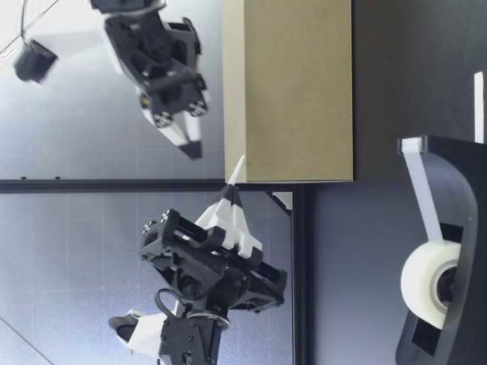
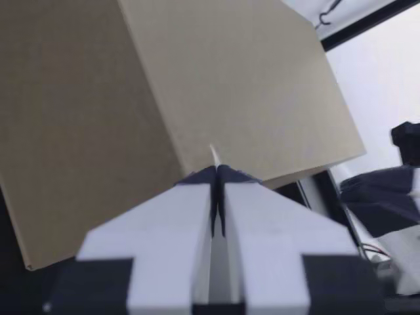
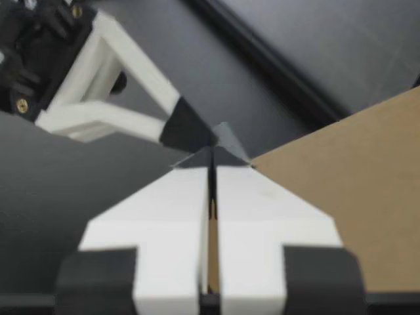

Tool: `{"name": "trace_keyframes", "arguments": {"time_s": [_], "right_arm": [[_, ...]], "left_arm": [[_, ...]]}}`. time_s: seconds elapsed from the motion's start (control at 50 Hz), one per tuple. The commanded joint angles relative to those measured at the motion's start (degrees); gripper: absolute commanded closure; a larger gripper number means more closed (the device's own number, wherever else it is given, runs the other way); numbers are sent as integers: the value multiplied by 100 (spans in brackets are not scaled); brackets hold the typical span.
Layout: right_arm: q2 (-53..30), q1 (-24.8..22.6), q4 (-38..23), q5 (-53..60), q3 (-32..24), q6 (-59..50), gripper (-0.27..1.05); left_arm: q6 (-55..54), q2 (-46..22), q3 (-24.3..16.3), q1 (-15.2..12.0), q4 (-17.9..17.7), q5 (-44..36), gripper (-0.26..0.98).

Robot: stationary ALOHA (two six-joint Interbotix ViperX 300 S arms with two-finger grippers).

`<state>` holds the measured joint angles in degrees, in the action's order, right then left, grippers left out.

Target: Cut a small piece of tape from the tape dispenser then place it on the cardboard box's edge.

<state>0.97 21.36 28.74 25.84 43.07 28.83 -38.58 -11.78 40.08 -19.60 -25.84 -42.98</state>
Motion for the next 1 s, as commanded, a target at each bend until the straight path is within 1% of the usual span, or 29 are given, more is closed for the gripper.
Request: {"name": "trace_keyframes", "arguments": {"time_s": [0.0,0.32,0.98], "right_arm": [[-26,97,-26,-88,-185,-9,88],[-325,167,-35,-272,-369,-9,88],[-738,422,-88,-563,-703,-9,88]], "left_arm": [[9,70,-97,-44,-18,-18,81],[9,0,-62,-44,-158,-18,81],[18,-62,-18,-44,-158,-18,81]]}}
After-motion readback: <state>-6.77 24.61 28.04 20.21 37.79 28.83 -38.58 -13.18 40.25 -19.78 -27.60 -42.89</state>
